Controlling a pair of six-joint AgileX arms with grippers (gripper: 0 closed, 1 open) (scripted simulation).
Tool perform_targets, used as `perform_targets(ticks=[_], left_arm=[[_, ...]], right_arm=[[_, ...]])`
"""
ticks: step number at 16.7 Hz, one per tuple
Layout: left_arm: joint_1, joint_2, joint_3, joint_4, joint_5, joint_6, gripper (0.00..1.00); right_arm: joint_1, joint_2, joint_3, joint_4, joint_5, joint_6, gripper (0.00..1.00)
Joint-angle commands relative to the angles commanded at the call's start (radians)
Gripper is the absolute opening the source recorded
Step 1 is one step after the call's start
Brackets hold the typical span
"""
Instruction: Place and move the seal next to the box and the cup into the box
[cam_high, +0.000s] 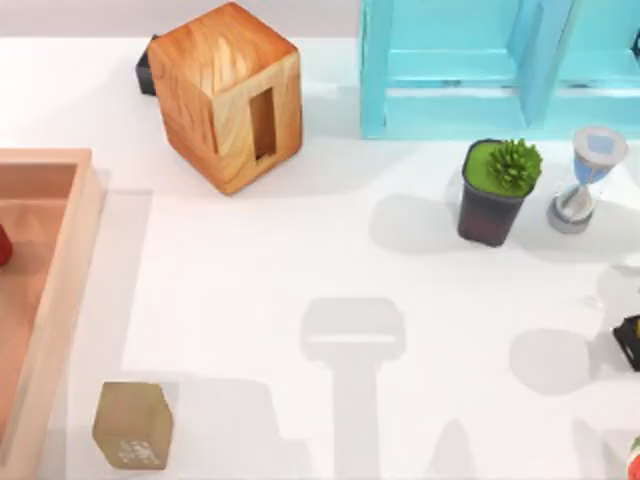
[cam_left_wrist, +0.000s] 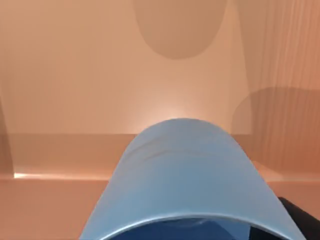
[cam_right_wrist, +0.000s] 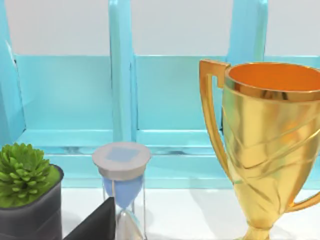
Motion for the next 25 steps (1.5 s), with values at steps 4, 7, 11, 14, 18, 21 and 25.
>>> perform_targets(ticks=[4,7,11,14,18,21,25], left_arm=[[-0.008,0.006,0.013,0.012,-0.011,-0.001,0.00],[-0.013,0.013,0.049,0.112,-0.052,-0.009,0.00],[0.014,0.040,0.027,0.278,-0.090,0.004,0.00],[0.040,0.063,-0.067,0.323,-0.065,0.027,0.00],[0.047,0.083,-0.185,0.284,-0.005,0.047,0.00],[0.046,0.085,-0.193,0.279,0.001,0.048,0.00],[0.046,0.085,-0.193,0.279,0.001,0.048,0.15]], right_arm=[[0.000,0.000,0.000,0.000,0.000,0.000,1.00],[0.000,0.000,0.000,0.000,0.000,0.000,1.00],[0.000,0.000,0.000,0.000,0.000,0.000,1.00],[0.000,0.000,0.000,0.000,0.000,0.000,1.00],[0.000,0.000,0.000,0.000,0.000,0.000,1.00],[0.000,0.000,0.000,0.000,0.000,0.000,1.00],[0.000,0.000,0.000,0.000,0.000,0.000,1.00]])
